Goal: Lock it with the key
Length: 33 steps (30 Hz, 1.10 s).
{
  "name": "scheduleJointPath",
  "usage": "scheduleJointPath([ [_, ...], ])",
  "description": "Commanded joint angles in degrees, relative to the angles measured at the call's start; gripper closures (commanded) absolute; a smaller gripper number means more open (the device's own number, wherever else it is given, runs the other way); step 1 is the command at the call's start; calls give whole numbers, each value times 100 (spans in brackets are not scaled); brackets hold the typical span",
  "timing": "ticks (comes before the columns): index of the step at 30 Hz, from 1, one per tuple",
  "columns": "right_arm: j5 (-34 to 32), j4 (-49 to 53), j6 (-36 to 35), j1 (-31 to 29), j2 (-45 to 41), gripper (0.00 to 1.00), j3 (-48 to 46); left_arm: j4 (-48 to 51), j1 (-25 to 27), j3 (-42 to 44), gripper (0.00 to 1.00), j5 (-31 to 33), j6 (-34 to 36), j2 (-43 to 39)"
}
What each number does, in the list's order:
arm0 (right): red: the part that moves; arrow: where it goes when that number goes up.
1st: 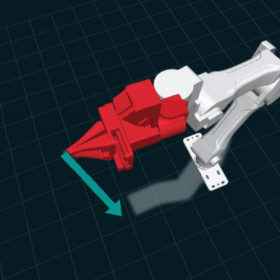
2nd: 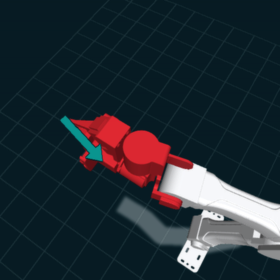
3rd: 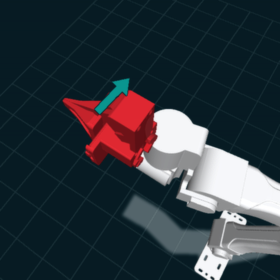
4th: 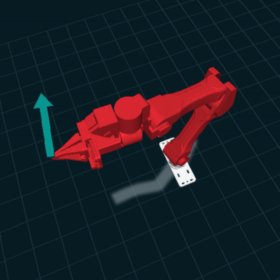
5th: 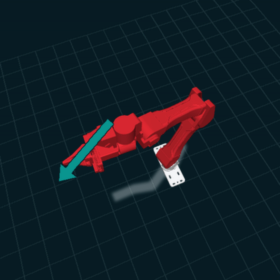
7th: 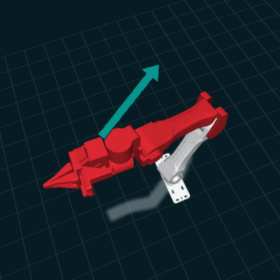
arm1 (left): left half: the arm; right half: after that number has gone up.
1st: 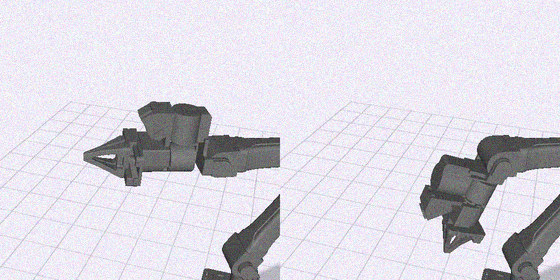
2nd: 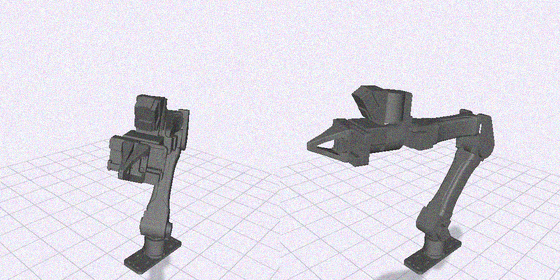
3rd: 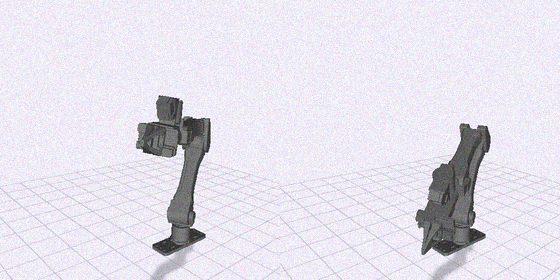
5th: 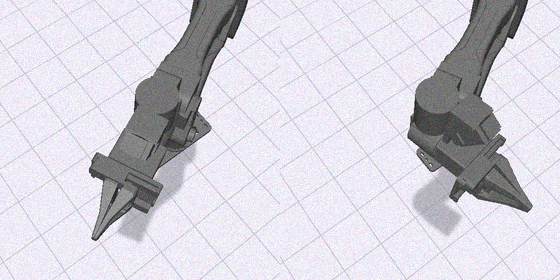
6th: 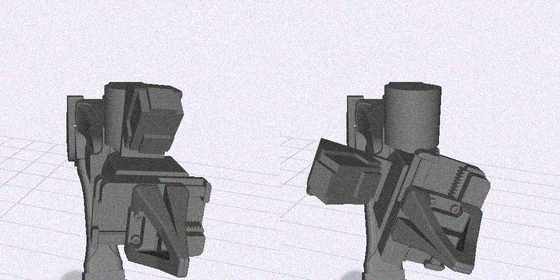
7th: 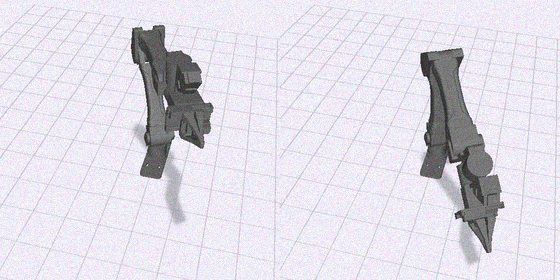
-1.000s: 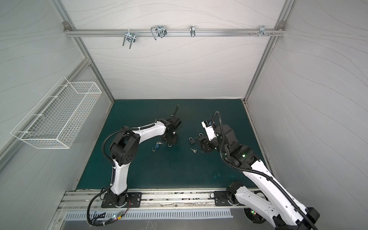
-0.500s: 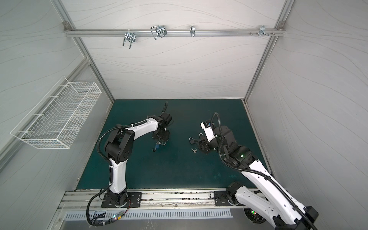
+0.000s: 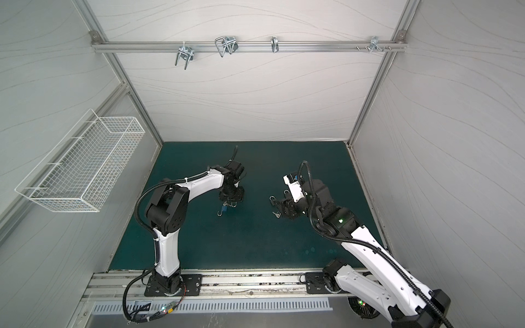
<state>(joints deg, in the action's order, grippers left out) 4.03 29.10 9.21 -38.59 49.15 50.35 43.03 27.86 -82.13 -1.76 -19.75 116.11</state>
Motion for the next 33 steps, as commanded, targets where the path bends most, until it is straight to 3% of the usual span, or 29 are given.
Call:
scheduleJointPath([
  [1, 71, 102, 6, 27, -107, 26, 118, 28, -18, -339, 33, -135, 74, 325],
  [7, 10, 132, -16, 27, -143, 26, 133, 85, 30, -703, 28, -275, 273, 675],
  [14, -51, 135, -9, 30, -144, 26, 133, 94, 429, -893, 23, -422, 832, 787],
  [25, -184, 193, -16, 29, -212, 26, 112, -94, 961, -750, 26, -1090, 1275, 781],
  [30, -463, 174, 13, 31, -293, 27, 37, -241, 985, -601, 27, -928, 1163, 514],
  [33, -549, 149, 24, 35, -299, 27, 19, -246, 980, -521, 24, -510, 1016, 236],
])
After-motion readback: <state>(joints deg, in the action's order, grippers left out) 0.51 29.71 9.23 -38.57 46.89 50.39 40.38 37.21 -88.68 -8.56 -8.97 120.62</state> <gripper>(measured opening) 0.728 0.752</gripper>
